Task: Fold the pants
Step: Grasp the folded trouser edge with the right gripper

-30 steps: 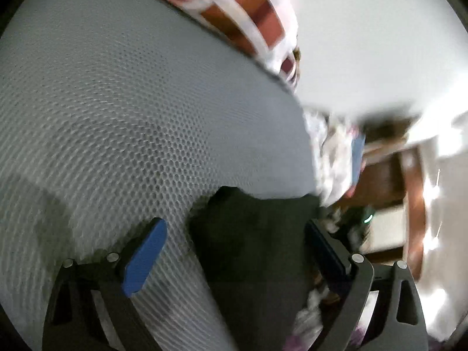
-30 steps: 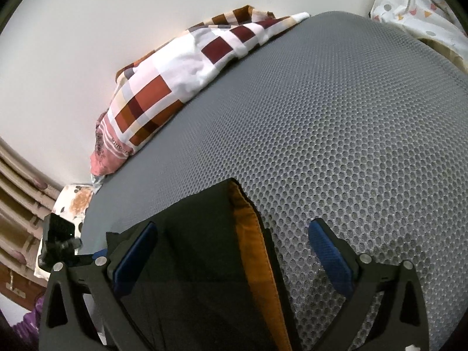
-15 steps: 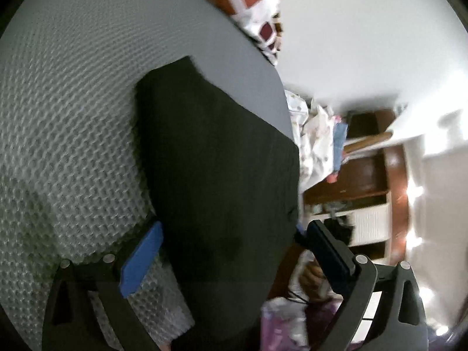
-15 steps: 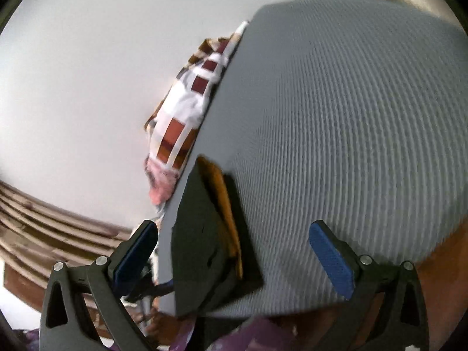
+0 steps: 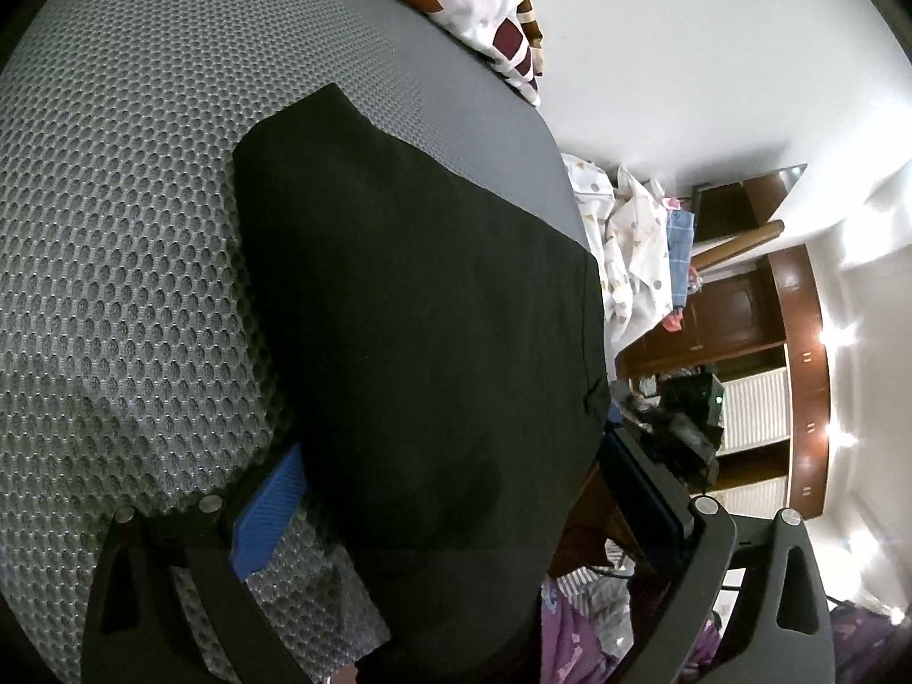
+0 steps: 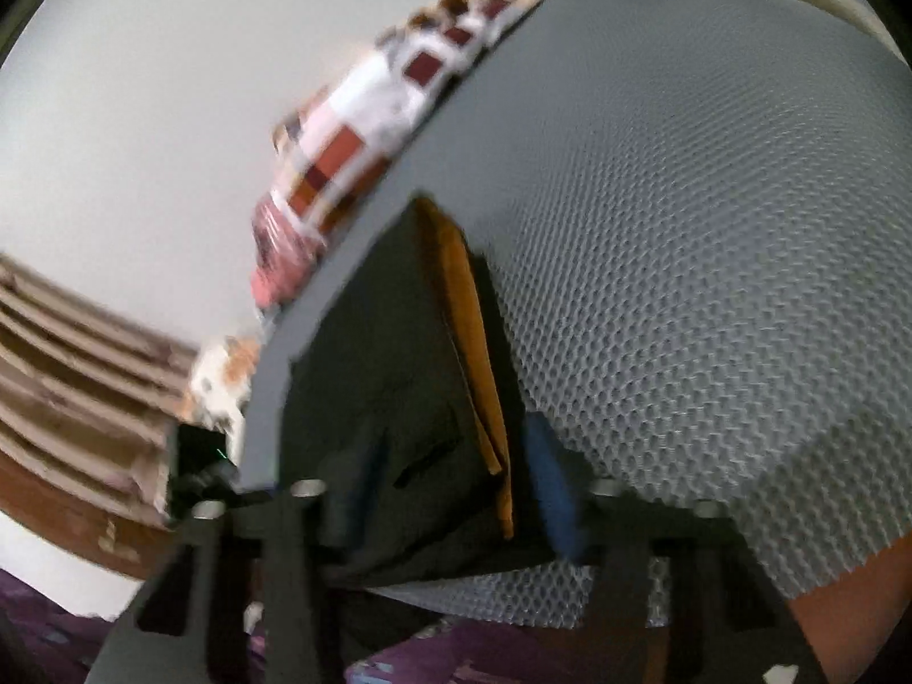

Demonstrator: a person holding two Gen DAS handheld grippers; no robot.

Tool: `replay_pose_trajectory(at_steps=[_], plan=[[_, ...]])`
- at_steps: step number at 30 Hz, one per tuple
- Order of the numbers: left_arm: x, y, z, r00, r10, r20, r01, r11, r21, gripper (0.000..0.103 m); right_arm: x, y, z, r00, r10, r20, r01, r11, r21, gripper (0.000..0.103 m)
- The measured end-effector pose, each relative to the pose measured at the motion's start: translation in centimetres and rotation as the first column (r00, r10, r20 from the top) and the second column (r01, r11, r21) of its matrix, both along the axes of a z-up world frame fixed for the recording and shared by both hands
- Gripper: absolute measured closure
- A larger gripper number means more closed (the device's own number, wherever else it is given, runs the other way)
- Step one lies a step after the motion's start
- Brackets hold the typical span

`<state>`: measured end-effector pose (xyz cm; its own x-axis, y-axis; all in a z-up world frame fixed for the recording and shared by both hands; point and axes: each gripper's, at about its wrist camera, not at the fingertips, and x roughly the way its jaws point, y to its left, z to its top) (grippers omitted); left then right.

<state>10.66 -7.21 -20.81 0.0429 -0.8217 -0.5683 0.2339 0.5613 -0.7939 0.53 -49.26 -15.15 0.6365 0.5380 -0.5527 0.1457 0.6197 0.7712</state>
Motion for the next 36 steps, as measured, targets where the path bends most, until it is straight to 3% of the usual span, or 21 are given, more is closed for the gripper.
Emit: replay_pose_trajectory(at_steps=[1, 4, 7, 10, 13, 15, 17, 22, 27, 29, 33, 36], plan=[[0.1, 0.0, 0.0, 1.0, -0.001, -0.001, 0.001, 1.0, 0.0, 0.005, 0.4, 0.6, 0.1, 1.0, 0.012, -0.019, -0.013, 0.999, -0.045, 0.071], [0.4, 0.1, -0.2, 1.0, -0.002, -0.013, 0.002, 1.0, -0.003, 0.005, 0.1, 0.2, 0.7, 1.0, -0.014, -0.008, 0.013, 0.999, -0.035, 0.086], [0.8, 0.4, -0.3, 1.0, 0.003, -0.02, -0.003, 1.0, 0.0, 0.005, -1.0, 0.5, 2.6, 0.999, -0.035, 0.016, 0.035, 0.999, -0.02, 0.087], [0.9, 0.9, -0.3, 1.0, 0.011, -0.018, -0.011, 1.0, -0.002, 0.005, -2.6, 1.0, 3.8, 0.997, -0.045, 0.061, 0.039, 0.995, 0.094, 0.087], [0.9, 1.0, -0.3, 1.0, 0.011, -0.004, -0.011, 1.0, 0.003, 0.005, -2.9, 0.7, 0.7, 0.997, -0.057, -0.044, 0.059, 0.997, 0.049, 0.087], [0.8, 0.9, -0.2, 1.0, 0.0, 0.009, 0.0, 1.0, 0.013, 0.005, -3.1, -0.4, -2.3, 0.994, -0.072, -0.079, 0.083, 0.985, 0.149, 0.09], [0.8, 0.9, -0.1, 1.0, -0.004, 0.009, 0.004, 1.0, 0.017, 0.005, -3.2, -1.0, -2.3, 0.994, -0.09, -0.057, 0.099, 0.978, 0.181, 0.084], [0.8, 1.1, -0.2, 1.0, 0.009, -0.004, -0.009, 1.0, 0.006, 0.005, -3.9, -1.5, -0.6, 0.994, -0.11, -0.025, 0.113, 0.977, 0.179, 0.056], [0.7, 1.2, -0.2, 1.0, 0.006, 0.007, -0.006, 1.0, 0.009, 0.004, -5.9, -0.6, 0.2, 0.996, -0.085, -0.029, 0.088, 0.986, 0.139, 0.055], [0.7, 1.2, -0.1, 1.0, 0.004, 0.005, -0.004, 1.0, 0.009, 0.004, -5.7, 0.4, 0.3, 0.998, -0.064, -0.026, 0.067, 0.99, 0.125, 0.055], [0.8, 1.2, -0.1, 1.0, 0.007, -0.005, -0.007, 1.0, 0.007, 0.004, -5.3, -0.6, 0.8, 0.992, -0.123, -0.012, 0.123, 0.989, 0.086, 0.055], [0.8, 1.2, -0.1, 1.0, 0.006, 0.0, -0.006, 1.0, 0.008, 0.004, -4.1, -0.8, 0.8, 0.996, -0.079, -0.031, 0.082, 0.994, 0.074, 0.059]])
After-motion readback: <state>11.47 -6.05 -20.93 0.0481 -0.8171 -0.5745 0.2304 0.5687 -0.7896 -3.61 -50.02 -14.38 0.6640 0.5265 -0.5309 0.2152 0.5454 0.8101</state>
